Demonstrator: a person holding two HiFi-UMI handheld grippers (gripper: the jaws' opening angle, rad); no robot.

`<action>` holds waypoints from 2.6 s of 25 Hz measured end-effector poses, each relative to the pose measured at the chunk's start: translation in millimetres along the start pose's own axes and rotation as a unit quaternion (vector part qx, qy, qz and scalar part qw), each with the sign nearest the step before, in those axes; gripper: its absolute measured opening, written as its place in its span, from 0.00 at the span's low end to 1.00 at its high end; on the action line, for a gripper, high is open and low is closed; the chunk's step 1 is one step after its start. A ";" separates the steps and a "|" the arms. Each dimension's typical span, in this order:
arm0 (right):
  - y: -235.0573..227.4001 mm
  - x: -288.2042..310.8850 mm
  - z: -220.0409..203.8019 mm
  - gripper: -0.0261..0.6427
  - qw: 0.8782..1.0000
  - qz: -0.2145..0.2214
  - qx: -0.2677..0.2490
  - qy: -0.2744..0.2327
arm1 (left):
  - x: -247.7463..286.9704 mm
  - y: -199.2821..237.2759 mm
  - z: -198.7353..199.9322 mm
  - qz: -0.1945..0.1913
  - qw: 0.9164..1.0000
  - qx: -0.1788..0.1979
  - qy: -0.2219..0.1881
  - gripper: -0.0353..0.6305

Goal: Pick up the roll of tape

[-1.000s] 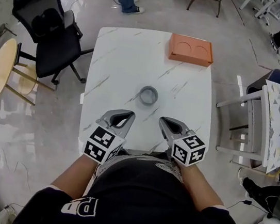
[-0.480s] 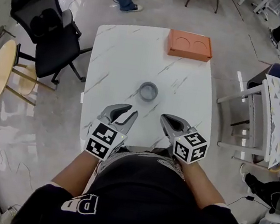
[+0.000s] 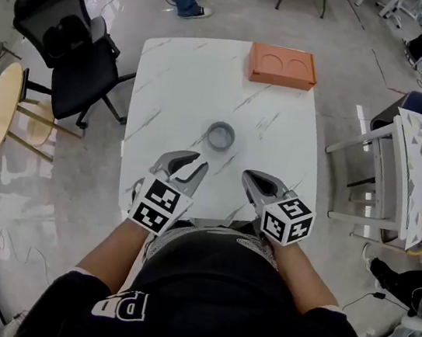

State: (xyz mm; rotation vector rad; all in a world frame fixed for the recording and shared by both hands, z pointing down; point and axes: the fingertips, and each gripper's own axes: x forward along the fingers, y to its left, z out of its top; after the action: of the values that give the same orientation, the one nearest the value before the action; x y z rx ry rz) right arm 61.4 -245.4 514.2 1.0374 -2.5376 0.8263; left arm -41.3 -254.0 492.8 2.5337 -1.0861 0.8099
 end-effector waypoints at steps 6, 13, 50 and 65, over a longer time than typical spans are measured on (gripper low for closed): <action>-3.1 -6.1 -2.9 0.04 1.000 -0.003 0.005 -0.007 | 24.8 -9.4 6.1 -0.015 0.997 0.073 0.029 0.28; -15.1 -14.0 -3.6 0.04 1.000 -0.015 0.014 -0.016 | 73.1 -5.9 -8.0 -0.009 0.983 0.167 0.078 0.28; -42.0 -1.1 -11.2 0.04 0.999 -0.005 0.020 0.028 | 186.4 8.1 -115.1 -0.105 0.920 0.279 0.256 0.28; -54.8 -11.8 -23.3 0.04 0.999 -0.026 0.036 0.030 | 208.5 3.6 -130.8 -0.130 0.902 0.299 0.282 0.28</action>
State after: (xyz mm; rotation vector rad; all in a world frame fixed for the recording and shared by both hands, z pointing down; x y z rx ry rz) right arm 109.5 -256.7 549.5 1.0800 -2.4365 0.9259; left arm 22.8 -319.5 721.2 2.5054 -0.3224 1.8617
